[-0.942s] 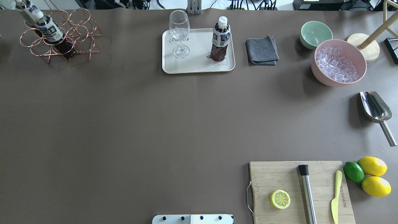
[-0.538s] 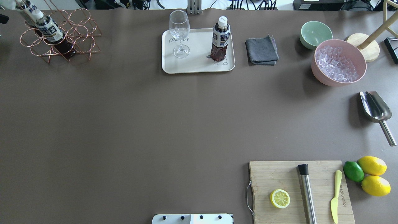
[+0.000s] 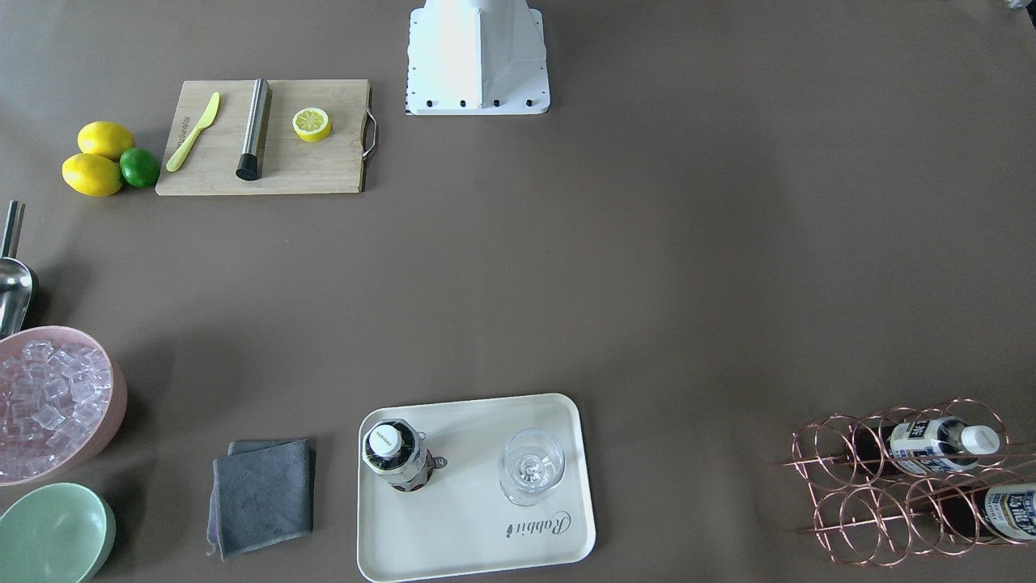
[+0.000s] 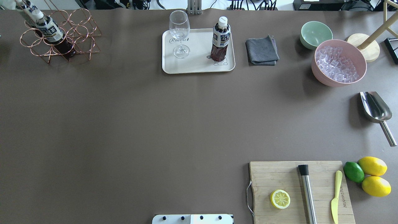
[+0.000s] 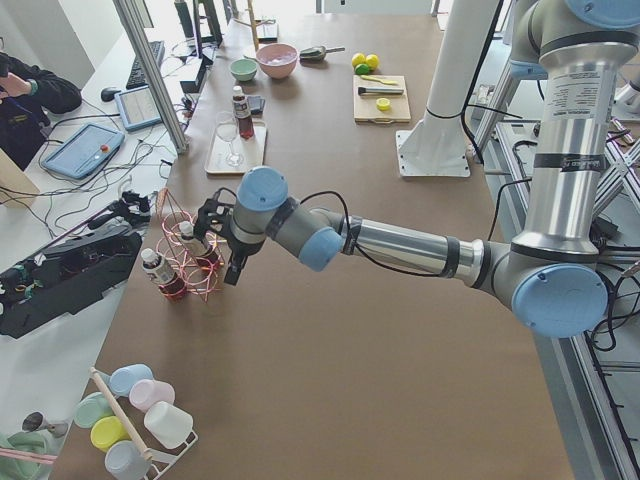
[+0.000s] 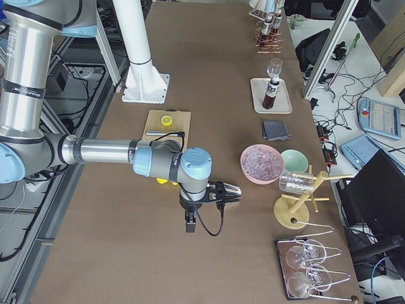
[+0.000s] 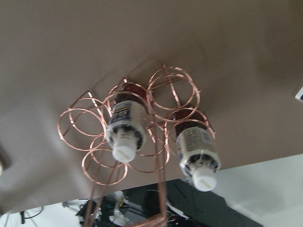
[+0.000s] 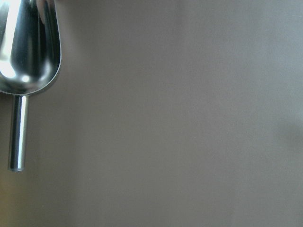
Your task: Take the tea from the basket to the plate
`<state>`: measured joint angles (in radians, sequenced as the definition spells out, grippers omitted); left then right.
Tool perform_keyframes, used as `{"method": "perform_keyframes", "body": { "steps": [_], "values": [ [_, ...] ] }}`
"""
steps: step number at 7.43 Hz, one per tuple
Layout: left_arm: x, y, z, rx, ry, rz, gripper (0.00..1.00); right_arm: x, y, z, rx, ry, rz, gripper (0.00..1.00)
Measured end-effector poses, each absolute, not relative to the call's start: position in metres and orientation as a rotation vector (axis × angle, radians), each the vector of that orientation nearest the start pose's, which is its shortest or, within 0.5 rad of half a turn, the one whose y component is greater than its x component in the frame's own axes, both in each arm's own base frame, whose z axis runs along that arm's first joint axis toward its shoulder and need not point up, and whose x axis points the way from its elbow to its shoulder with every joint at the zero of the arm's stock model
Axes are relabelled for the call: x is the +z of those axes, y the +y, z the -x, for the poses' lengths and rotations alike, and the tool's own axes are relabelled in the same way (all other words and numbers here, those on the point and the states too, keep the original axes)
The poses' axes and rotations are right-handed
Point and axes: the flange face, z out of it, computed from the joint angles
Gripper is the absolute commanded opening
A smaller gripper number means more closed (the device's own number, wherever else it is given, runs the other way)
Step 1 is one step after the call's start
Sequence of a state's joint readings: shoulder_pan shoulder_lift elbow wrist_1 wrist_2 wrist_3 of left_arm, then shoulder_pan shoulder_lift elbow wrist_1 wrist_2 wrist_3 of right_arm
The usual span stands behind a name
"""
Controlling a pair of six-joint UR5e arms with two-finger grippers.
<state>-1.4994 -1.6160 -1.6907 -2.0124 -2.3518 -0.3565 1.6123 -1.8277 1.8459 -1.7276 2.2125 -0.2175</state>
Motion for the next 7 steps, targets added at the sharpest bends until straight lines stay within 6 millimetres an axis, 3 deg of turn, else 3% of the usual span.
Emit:
{"method": "perform_keyframes", "body": {
  "steps": [2, 3, 4, 5, 7],
  "values": [
    [0.617, -0.508, 0.050, -0.137, 0.827, -0.238, 0.98, 0.659, -0.368, -0.092, -0.119, -0.652, 0.040, 1.00],
    [0.649, -0.500, 0.055, -0.156, 0.809, -0.150, 0.98, 0.659, -0.368, -0.093, -0.116, -0.653, 0.039, 1.00],
    [0.666, -0.496, 0.059, -0.161, 0.794, -0.065, 0.98, 0.660, -0.367, -0.094, -0.113, -0.653, 0.038, 1.00],
    [0.665, -0.493, 0.066, -0.170, 0.787, -0.023, 0.98, 0.660, -0.367, -0.095, -0.111, -0.653, 0.038, 1.00],
    [0.639, -0.486, 0.077, -0.188, 0.784, 0.004, 0.98, 0.660, -0.365, -0.098, -0.102, -0.655, 0.036, 1.00]
  ]
}}
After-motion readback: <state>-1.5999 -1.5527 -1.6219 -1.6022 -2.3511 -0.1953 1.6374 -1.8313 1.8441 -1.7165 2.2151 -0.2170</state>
